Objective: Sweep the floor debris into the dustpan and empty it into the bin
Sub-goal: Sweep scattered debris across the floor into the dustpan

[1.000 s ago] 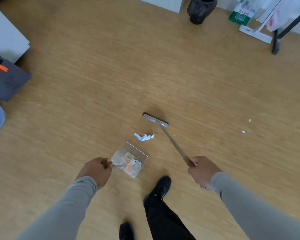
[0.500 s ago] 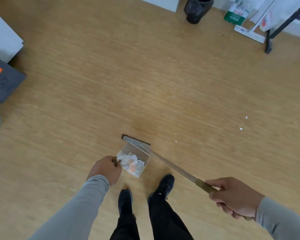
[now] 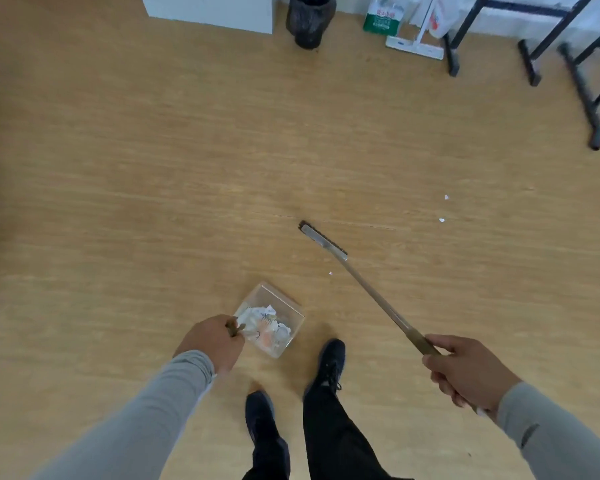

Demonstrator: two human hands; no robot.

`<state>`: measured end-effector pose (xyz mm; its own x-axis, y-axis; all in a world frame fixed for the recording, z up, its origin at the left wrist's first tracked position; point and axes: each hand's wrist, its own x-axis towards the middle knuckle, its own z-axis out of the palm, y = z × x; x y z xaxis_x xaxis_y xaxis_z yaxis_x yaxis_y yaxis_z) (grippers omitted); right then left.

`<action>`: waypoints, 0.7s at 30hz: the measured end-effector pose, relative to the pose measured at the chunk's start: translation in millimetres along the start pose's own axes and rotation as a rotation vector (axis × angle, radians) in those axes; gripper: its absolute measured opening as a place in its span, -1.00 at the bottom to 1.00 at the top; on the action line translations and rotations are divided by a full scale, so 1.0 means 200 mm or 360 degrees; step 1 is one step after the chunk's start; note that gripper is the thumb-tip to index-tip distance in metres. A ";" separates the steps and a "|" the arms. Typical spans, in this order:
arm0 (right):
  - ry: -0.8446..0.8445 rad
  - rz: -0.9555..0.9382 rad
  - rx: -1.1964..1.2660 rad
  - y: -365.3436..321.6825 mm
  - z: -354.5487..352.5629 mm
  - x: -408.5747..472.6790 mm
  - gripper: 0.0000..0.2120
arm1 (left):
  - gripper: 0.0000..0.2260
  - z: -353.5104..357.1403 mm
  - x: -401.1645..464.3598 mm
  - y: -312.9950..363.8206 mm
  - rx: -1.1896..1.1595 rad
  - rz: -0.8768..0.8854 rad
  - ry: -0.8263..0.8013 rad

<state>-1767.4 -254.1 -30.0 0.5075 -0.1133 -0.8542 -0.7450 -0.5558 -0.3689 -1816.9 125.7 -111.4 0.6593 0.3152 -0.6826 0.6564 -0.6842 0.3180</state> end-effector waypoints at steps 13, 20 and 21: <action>-0.0010 0.0182 -0.0377 0.02 0.17 0.53 -0.59 | -0.90 0.13 0.29 0.43 0.0205 0.0120 -0.0050; -0.0345 0.0204 -0.0147 0.10 -0.09 0.19 -0.60 | -0.91 0.10 0.35 0.44 0.0233 0.0109 -0.0038; -0.0357 0.0227 -0.0064 0.10 -0.18 0.15 -0.60 | -0.92 0.10 0.35 0.43 0.0240 0.0115 -0.0040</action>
<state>-1751.1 -297.8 -49.3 0.2867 -0.0101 -0.9580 -0.7821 -0.5800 -0.2279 -1720.8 75.4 -144.9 0.6921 0.2466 -0.6784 0.5440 -0.7959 0.2657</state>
